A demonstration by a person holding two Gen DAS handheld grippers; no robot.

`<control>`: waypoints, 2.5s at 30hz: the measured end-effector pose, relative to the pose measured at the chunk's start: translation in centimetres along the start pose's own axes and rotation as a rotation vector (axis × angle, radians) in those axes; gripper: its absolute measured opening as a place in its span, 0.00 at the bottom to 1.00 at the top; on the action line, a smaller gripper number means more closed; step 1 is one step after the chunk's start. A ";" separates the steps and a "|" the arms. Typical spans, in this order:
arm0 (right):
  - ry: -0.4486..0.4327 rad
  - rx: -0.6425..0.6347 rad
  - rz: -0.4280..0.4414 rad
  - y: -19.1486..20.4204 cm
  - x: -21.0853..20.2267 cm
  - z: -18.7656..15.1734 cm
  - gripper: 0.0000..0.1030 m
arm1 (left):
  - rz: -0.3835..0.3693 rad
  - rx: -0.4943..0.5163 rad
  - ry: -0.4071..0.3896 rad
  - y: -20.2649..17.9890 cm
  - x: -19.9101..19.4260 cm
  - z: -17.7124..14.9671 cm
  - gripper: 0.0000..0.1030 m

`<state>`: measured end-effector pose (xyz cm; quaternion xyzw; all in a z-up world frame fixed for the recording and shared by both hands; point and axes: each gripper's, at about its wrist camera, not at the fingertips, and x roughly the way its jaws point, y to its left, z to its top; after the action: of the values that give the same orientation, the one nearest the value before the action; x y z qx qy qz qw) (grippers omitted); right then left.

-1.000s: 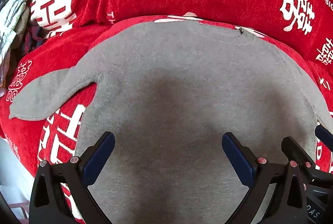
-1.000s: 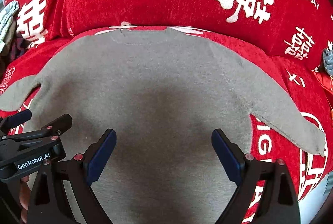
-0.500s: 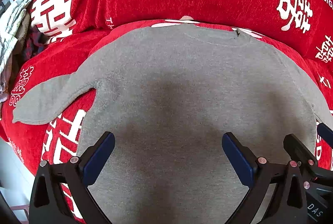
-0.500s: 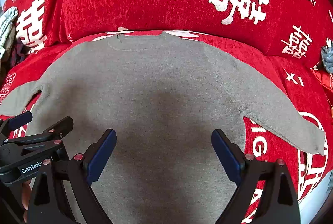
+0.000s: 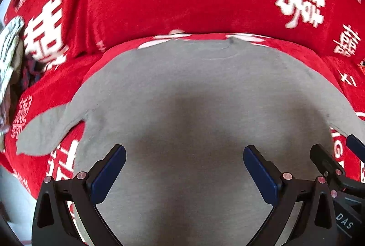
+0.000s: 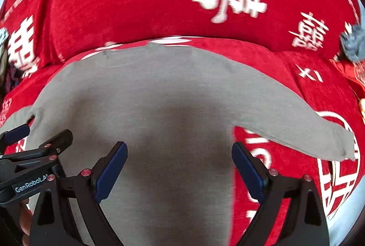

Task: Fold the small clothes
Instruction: 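Move the right gripper to the grey sweater's sleeve cuff and grasp it, then carry the sleeve cuff with the right gripper across the sweater body and release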

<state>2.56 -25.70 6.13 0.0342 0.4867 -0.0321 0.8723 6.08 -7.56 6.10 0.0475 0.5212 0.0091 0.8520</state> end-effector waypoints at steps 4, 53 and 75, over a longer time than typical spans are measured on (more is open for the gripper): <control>0.003 0.055 -0.015 -3.2 -0.1 0.5 0.91 | -0.014 0.045 -0.004 -3.1 -0.2 0.7 1.00; -0.119 0.643 -0.063 -38.3 2.3 -6.1 0.06 | -0.106 0.237 -0.011 -23.4 3.3 4.5 1.00; -0.325 0.499 -0.084 -30.4 -6.2 -2.9 0.06 | -0.143 0.140 -0.020 -16.3 2.7 4.3 1.00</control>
<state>-5.84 -55.59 9.00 0.2220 0.3190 -0.1917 0.9012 10.62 -23.95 4.18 0.0699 0.5141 -0.0886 0.8503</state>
